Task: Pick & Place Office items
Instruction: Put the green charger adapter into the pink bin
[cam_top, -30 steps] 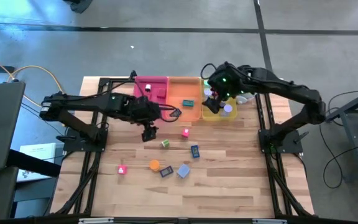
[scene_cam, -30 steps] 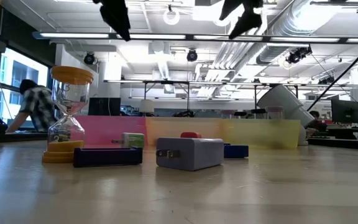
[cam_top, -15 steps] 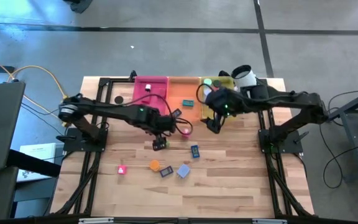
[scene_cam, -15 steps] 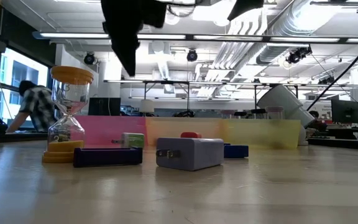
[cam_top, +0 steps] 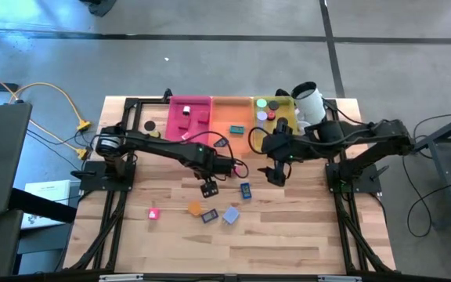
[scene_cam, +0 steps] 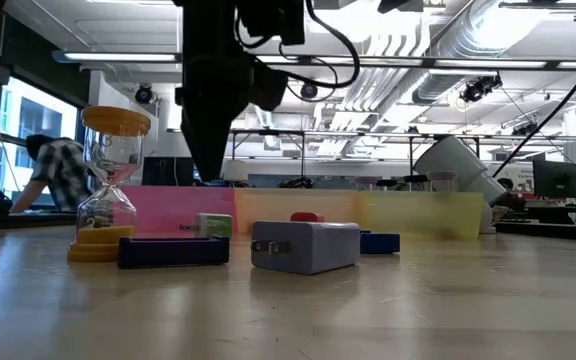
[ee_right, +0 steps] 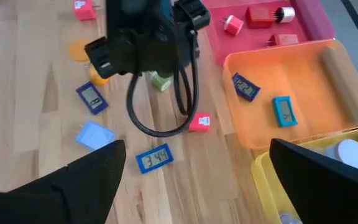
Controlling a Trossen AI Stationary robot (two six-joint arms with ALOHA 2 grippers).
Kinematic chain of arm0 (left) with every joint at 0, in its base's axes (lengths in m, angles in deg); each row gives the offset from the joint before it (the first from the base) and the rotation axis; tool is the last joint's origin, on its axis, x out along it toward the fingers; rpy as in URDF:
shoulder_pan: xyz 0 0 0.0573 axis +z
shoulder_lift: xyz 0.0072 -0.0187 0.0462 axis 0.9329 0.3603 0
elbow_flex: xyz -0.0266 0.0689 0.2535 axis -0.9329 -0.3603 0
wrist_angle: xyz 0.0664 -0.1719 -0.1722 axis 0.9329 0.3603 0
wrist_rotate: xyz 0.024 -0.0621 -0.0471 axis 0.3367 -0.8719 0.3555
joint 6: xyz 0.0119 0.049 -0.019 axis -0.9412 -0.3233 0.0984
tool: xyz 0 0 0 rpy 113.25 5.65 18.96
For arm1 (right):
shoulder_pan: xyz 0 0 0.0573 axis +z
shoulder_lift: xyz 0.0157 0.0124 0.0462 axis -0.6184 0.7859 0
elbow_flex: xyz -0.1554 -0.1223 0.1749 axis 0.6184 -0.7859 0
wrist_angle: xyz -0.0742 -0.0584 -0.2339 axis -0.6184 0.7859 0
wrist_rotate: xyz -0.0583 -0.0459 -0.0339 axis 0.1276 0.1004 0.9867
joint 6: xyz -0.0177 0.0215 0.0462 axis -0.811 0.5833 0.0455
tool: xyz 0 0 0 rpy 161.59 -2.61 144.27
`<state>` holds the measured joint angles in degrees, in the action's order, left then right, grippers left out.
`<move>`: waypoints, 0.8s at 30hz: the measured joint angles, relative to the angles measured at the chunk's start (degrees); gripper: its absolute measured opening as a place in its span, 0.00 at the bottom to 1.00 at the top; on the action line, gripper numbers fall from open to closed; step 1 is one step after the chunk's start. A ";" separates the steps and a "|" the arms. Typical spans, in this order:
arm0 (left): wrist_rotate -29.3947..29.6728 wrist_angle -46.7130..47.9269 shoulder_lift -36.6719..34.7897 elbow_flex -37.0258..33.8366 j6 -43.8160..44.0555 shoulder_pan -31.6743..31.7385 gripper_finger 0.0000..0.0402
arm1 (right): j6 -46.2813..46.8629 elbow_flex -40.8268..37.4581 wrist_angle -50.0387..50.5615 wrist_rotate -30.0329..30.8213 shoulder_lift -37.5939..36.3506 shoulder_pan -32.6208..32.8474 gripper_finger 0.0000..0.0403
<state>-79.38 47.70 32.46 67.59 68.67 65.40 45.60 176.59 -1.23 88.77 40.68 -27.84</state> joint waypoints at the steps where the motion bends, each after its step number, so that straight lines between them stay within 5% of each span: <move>1: 0.00 -0.28 0.33 0.00 0.02 0.00 0.81 | 0.00 0.00 0.04 -0.11 0.00 0.38 0.96; 10: 0.09 -8.37 0.54 0.01 4.45 0.00 0.81 | 0.27 0.00 0.35 -0.19 0.00 1.80 0.96; 24: 0.14 -7.16 0.47 -1.83 9.11 0.00 0.80 | 2.17 0.00 0.83 -0.59 0.00 2.42 0.96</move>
<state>-79.24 40.53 32.93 65.76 77.79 65.40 47.77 176.59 -0.40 88.18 40.68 -25.42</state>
